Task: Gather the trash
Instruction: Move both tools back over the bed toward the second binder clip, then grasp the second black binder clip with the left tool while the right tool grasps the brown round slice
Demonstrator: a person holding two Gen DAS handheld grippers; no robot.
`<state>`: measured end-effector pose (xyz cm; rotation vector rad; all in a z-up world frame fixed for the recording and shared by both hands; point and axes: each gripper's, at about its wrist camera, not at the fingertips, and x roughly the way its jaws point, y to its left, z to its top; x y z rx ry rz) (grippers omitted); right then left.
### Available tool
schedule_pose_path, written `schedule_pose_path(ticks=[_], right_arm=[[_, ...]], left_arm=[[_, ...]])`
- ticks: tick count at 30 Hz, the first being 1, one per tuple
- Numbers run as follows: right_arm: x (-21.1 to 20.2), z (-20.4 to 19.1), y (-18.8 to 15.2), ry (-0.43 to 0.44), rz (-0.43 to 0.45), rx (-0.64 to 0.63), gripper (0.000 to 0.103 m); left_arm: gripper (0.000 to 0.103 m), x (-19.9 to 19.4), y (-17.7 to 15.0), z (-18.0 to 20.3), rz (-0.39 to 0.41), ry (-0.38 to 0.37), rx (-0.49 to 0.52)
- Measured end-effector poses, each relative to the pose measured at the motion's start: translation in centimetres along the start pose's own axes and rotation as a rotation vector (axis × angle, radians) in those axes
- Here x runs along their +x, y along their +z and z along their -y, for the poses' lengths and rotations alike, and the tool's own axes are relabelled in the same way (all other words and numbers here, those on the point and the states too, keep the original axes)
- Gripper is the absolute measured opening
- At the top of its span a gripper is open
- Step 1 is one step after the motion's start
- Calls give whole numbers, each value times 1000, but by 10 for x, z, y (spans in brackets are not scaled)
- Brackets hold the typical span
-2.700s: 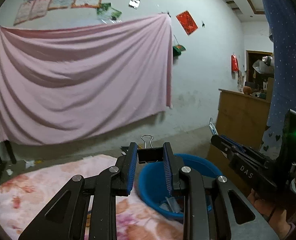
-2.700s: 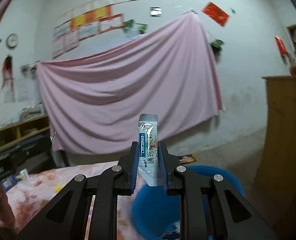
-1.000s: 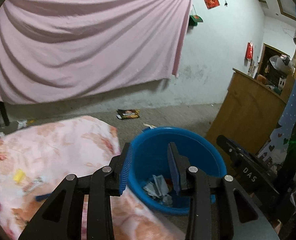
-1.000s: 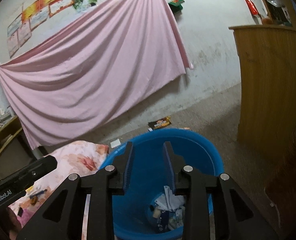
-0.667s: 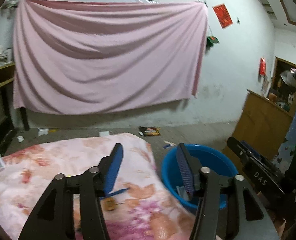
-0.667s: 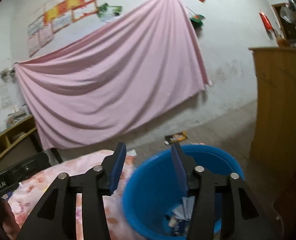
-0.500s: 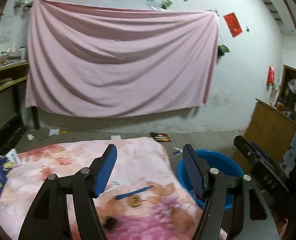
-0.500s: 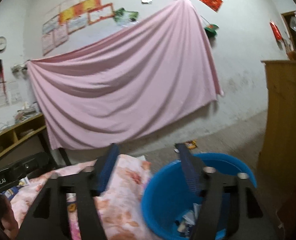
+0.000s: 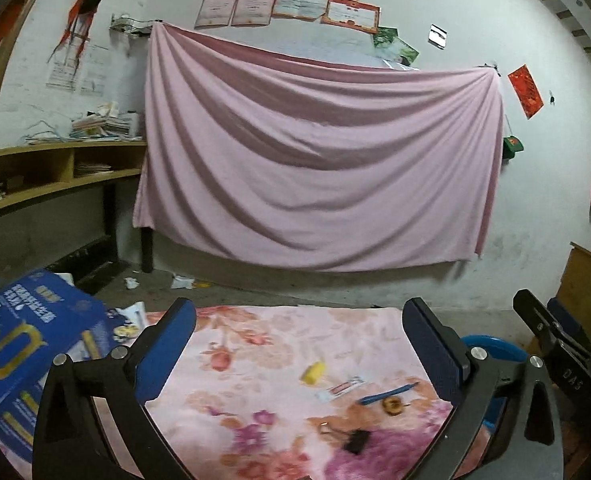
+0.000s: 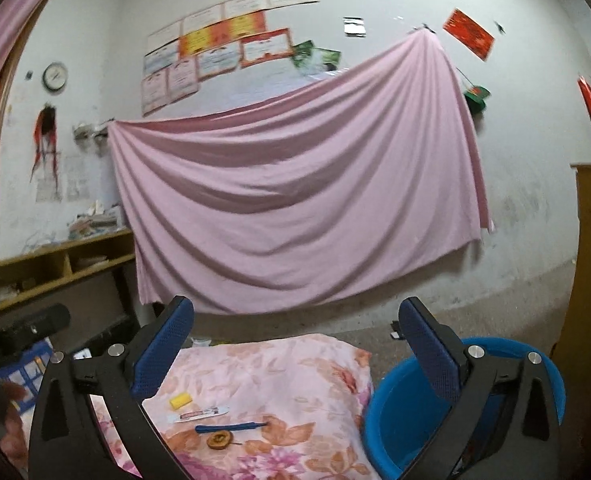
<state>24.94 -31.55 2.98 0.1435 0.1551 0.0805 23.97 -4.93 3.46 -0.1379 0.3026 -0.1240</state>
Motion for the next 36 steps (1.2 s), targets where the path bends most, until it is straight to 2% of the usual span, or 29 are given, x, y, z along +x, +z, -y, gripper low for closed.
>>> schedule_pose_path(ticks=[9, 14, 17, 20, 32, 33, 35, 36], right_arm=[[3, -31, -8, 46, -7, -102, 103], [3, -37, -10, 65, -15, -135, 103], [5, -39, -13, 69, -39, -148, 103], [9, -35, -14, 73, -76, -145, 103], [32, -21, -26, 85, -311, -107, 103], [33, -20, -27, 89, -325, -103, 102], [37, -17, -29, 104, -355, -89, 93], [38, -16, -30, 109, -371, -82, 90]], left_arm=[[101, -8, -13, -17, 22, 31, 14], [101, -7, -20, -19, 4, 27, 28], [101, -3, -25, -18, -30, 15, 43], [101, 2, -29, -16, -85, -28, 51], [100, 32, -46, 3, -287, -136, 105], [100, 34, -48, 5, -302, -143, 114], [94, 39, -51, 11, -335, -161, 135], [88, 41, -53, 15, -352, -172, 147]])
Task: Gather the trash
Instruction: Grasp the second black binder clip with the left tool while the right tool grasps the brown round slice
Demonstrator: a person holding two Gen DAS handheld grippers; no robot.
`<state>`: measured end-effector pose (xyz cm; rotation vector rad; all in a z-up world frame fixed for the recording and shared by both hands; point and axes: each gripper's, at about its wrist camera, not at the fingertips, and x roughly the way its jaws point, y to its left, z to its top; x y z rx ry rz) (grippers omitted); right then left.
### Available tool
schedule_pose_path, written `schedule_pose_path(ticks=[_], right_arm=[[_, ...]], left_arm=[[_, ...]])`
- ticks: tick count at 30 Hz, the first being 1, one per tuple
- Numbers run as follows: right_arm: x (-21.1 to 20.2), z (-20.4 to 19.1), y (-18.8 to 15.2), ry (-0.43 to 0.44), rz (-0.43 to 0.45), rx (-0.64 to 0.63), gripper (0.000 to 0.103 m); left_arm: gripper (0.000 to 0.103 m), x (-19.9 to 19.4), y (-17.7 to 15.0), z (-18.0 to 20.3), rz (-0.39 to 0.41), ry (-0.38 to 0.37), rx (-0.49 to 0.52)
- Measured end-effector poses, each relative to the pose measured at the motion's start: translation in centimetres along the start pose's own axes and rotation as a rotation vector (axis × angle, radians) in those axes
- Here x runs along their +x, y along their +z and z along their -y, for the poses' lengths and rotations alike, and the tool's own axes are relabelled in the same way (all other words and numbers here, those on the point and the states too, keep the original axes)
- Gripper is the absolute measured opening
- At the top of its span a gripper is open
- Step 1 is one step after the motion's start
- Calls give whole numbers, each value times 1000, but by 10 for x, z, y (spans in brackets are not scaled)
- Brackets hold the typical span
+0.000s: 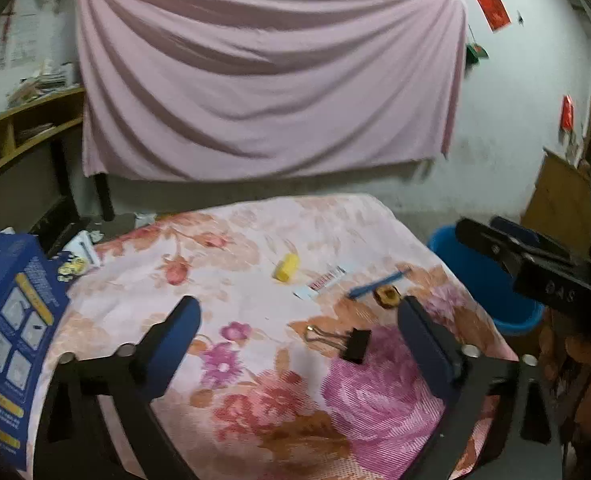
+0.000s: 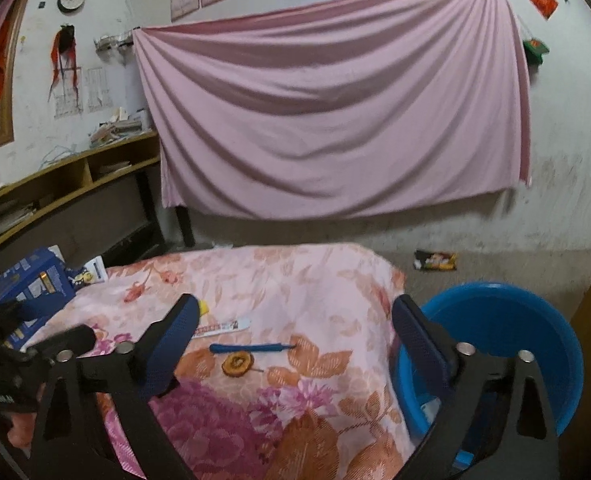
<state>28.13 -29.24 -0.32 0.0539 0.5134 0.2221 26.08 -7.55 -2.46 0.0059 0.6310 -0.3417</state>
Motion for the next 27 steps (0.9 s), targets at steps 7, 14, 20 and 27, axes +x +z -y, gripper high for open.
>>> schedule_pose_path(ticks=[7, 14, 20, 27], right_arm=[[10, 6, -4, 32, -83, 28, 70], [29, 11, -9, 51, -203, 54, 56], [42, 14, -13, 83, -279, 74, 48], [54, 1, -18, 94, -352, 11, 44]], left_arm=[[58, 19, -4, 21, -89, -28, 118], [42, 41, -10, 29, -202, -37, 172], [37, 56, -14, 27, -271, -47, 170], [20, 55, -12, 23, -272, -70, 154]])
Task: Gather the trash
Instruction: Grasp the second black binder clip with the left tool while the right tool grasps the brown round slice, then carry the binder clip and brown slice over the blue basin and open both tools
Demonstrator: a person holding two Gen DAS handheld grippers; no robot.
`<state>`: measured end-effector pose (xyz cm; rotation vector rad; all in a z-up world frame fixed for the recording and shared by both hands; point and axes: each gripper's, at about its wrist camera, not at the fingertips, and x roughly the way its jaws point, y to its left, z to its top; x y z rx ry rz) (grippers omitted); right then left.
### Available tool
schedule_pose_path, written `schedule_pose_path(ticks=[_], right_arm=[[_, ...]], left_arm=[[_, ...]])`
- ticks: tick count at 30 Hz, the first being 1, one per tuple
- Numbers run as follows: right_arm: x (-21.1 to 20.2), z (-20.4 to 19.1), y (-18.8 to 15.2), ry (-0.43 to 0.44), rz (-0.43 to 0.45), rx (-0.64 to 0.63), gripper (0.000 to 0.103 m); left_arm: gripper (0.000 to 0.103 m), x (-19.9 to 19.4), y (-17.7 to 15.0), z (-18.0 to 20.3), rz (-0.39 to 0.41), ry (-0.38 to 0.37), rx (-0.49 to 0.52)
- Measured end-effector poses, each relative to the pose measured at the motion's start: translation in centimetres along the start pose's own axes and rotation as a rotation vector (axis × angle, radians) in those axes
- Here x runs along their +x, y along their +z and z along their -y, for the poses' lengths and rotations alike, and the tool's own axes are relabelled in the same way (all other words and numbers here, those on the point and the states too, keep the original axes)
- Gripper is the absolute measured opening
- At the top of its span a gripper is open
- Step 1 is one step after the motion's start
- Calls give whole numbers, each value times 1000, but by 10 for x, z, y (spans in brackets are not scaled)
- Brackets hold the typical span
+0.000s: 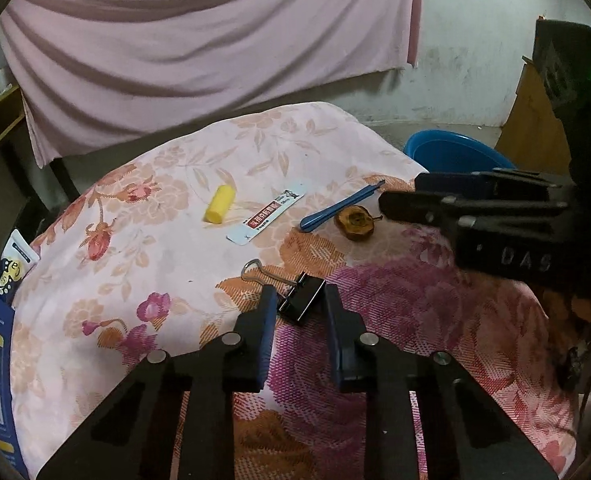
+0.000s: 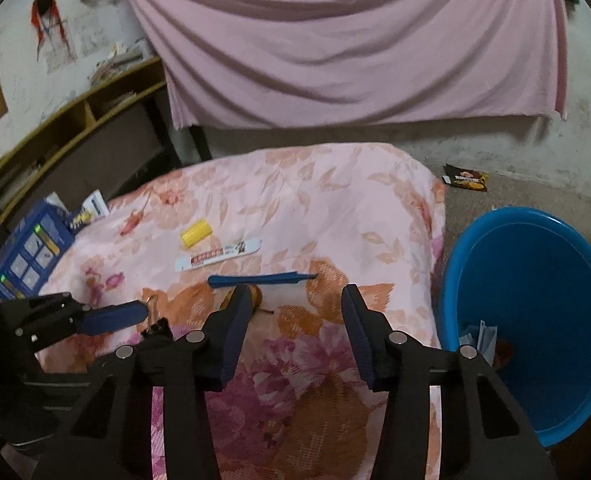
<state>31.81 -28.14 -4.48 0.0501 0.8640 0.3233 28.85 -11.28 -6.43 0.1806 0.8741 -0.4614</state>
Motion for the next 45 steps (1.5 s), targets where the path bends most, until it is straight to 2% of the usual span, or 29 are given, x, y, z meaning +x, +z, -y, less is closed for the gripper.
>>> schedule_pose_path(ticks=[11, 14, 18, 23, 32, 39, 43, 45], right_arm=[[18, -22, 0, 15, -78, -107, 42], [26, -32, 2, -6, -103, -142, 34], [35, -41, 3, -19, -120, -166, 27], [32, -45, 1, -27, -112, -182, 27], [8, -46, 0, -16, -2, -164, 27], [-14, -39, 2, -54, 119, -121, 27], [-30, -32, 2, -46, 212, -87, 26], [-43, -28, 1, -42, 294, -71, 27]], left_arm=[[18, -11, 0, -27, 36, 27, -142], [18, -14, -2, -38, 45, 31, -195], [18, -20, -3, -39, 56, 40, -207], [17, -29, -6, -35, 84, 48, -188], [16, -43, -7, -30, 145, 66, -175], [15, -64, -2, -26, 258, 61, -209], [15, -77, 10, -22, 323, 30, -248], [15, -83, 21, -16, 371, 5, -255]])
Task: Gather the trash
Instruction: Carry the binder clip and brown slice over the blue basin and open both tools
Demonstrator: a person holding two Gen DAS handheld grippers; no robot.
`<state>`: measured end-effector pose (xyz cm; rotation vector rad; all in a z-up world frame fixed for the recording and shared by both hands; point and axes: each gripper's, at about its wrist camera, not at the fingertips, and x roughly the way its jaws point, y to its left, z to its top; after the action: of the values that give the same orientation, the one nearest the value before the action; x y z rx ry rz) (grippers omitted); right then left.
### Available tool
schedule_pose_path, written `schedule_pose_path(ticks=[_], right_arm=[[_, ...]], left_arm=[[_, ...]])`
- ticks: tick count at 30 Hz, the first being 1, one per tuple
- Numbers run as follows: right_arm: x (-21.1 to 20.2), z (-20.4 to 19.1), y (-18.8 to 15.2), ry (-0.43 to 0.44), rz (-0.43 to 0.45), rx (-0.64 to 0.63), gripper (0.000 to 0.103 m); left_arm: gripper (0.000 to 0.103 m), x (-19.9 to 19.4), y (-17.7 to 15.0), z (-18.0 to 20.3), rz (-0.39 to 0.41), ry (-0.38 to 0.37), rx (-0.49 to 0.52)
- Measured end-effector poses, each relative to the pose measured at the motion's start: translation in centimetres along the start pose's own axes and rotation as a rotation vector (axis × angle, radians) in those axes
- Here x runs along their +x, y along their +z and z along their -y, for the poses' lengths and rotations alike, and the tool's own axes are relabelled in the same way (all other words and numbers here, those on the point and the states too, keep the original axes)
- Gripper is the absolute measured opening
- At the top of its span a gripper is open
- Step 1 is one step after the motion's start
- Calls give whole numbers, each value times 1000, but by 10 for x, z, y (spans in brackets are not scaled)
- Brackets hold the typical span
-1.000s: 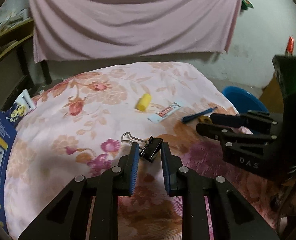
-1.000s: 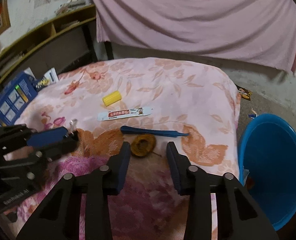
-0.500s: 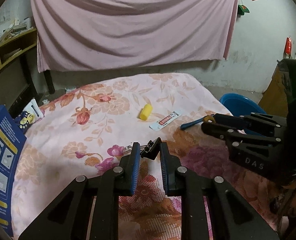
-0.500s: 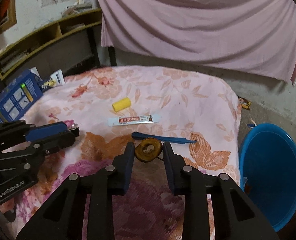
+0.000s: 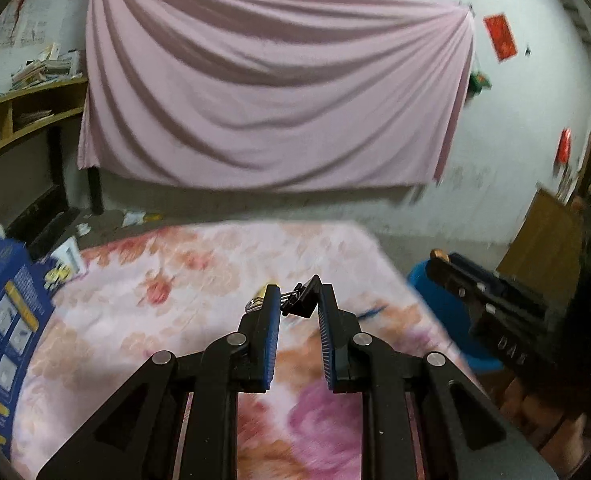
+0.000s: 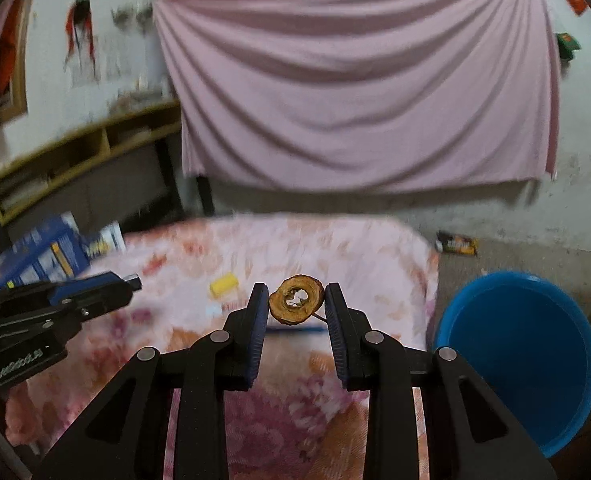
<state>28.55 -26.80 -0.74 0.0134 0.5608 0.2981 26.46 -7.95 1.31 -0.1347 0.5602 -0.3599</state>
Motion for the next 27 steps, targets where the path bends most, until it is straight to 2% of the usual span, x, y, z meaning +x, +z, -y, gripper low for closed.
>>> schedule_pose_path(ticks=[7, 14, 19, 27], right_arm=[[-50, 29, 7, -71, 284, 66, 27], [-95, 62, -2, -181, 478, 77, 27], [-110, 88, -13, -284, 495, 86, 27], [-98, 142, -24, -353, 369, 237, 27]], left_arm=[[15, -8, 32, 48, 130, -99, 33], [14, -8, 44, 104, 224, -183, 136], [13, 19, 40, 137, 167, -243, 162], [13, 71, 38, 173, 66, -318, 132]])
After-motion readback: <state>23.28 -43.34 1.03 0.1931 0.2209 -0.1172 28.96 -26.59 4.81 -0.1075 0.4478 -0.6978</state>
